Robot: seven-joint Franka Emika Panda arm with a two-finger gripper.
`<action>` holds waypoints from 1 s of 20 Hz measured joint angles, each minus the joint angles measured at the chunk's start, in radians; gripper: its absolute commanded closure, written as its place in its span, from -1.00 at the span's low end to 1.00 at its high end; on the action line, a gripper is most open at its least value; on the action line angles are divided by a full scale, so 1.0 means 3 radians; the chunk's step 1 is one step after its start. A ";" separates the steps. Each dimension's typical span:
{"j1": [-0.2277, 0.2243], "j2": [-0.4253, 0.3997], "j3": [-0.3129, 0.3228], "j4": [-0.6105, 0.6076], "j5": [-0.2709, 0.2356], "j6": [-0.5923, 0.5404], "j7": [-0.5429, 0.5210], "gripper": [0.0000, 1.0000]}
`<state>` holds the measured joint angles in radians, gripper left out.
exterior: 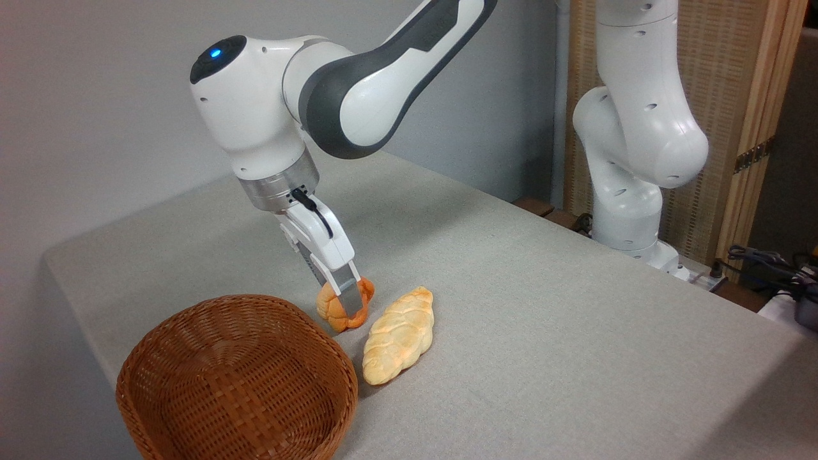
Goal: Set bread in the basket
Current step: 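Close the gripper around the orange bread roll, then lift the roll and carry it over the wicker basket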
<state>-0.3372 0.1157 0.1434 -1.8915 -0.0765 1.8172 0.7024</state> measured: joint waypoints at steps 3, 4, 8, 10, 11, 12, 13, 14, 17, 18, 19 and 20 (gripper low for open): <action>0.0000 0.0005 0.0000 0.0000 0.0000 0.0000 0.0000 0.16; 0.0000 0.0005 0.0000 0.0000 0.0000 0.0000 0.0000 0.41; 0.0000 0.0005 0.0000 0.0008 0.0000 0.0052 0.0000 0.46; 0.0000 0.0005 -0.0001 0.0013 0.0000 0.0059 0.0000 0.46; 0.0000 0.0005 -0.0001 0.0015 0.0000 0.0059 0.0000 0.46; 0.0000 0.0005 -0.0001 0.0016 0.0000 0.0059 0.0000 0.46; 0.0000 0.0005 -0.0001 0.0016 0.0000 0.0059 0.0000 0.46; 0.0000 0.0005 -0.0001 0.0017 0.0000 0.0059 0.0000 0.44; -0.0001 0.0000 -0.0006 0.0022 0.0000 0.0058 0.0000 0.42; -0.0002 -0.0010 -0.0008 0.0026 0.0000 0.0053 0.0000 0.42; -0.0002 -0.0034 -0.0013 0.0030 0.0000 0.0042 0.0000 0.42; -0.0002 -0.0054 -0.0020 0.0031 0.0000 0.0029 0.0000 0.42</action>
<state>-0.3379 0.0995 0.1373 -1.8823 -0.0766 1.8259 0.7024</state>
